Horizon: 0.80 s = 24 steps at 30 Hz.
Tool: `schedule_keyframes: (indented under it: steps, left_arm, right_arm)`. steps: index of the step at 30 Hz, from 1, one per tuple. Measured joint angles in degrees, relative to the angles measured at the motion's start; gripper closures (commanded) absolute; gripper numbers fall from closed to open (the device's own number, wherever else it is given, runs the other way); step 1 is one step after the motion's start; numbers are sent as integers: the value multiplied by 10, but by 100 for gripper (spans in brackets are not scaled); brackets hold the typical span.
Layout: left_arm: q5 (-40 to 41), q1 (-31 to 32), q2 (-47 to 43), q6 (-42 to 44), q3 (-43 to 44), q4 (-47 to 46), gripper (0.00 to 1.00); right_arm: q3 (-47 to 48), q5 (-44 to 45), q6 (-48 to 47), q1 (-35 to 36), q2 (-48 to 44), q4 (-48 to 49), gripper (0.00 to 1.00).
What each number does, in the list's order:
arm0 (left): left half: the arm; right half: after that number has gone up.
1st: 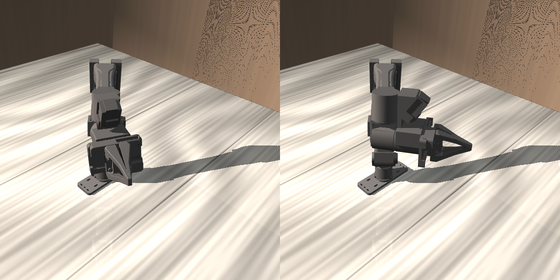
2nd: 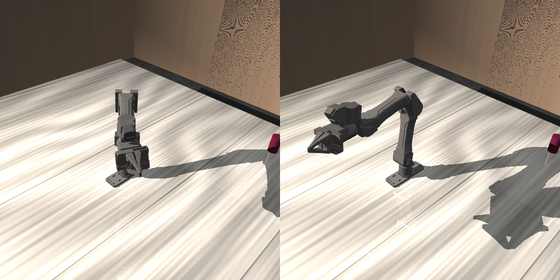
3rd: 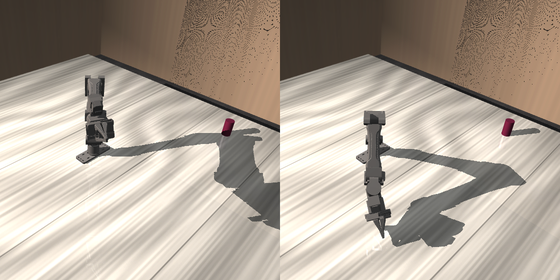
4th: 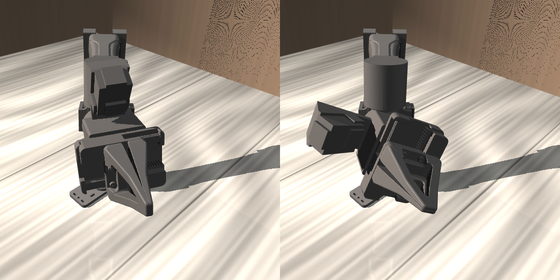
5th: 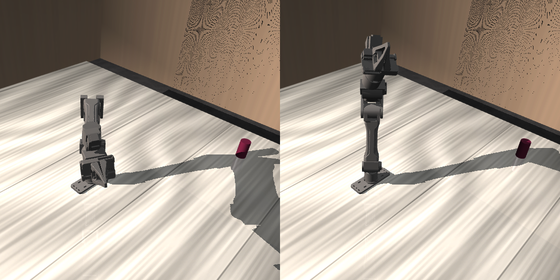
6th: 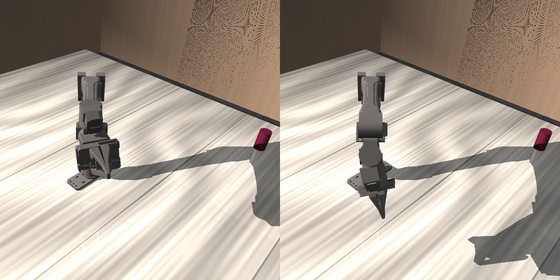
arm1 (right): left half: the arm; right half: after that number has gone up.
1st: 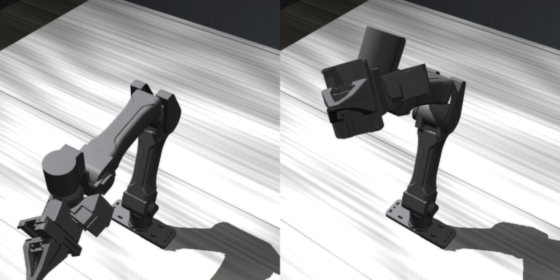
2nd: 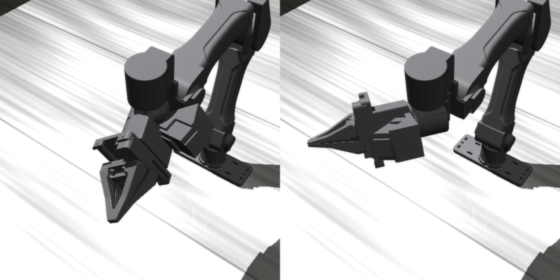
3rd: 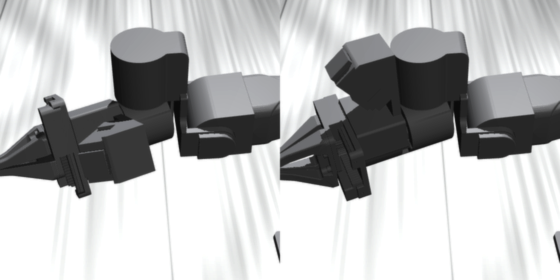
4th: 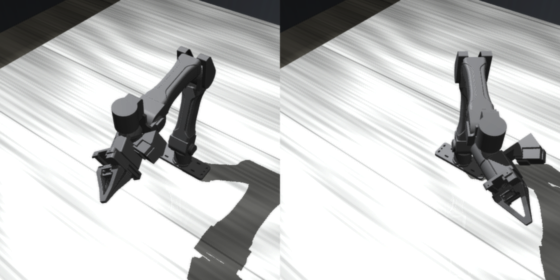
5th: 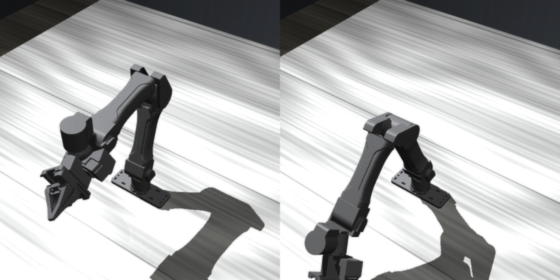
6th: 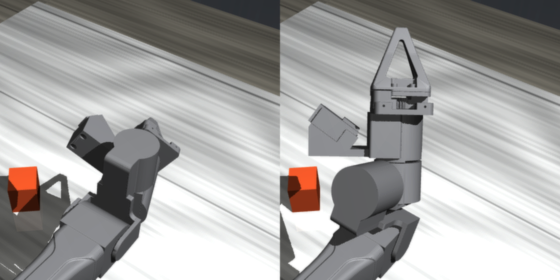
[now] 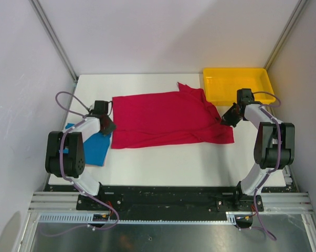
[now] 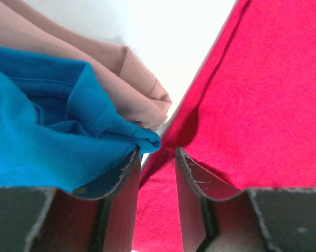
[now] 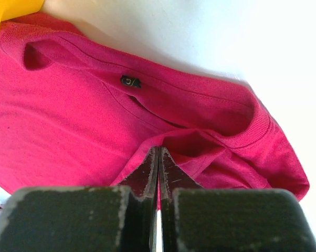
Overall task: Fold and stack the t-shirts
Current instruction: Fold the flattened tshirt in 1/3 of the way
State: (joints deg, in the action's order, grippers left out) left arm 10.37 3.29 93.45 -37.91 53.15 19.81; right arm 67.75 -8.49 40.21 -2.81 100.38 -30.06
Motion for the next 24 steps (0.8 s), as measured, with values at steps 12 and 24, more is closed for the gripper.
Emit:
schedule_keyframes:
  steps: [12,24]
  left_arm:
    - [-23,-19,0,22,0,-1,54]
    - [-79,-8,0,46,0,-4,60]
  right_arm:
    - [0,0,0,0,2,0,100]
    - [0,0,0,0,3,0,100]
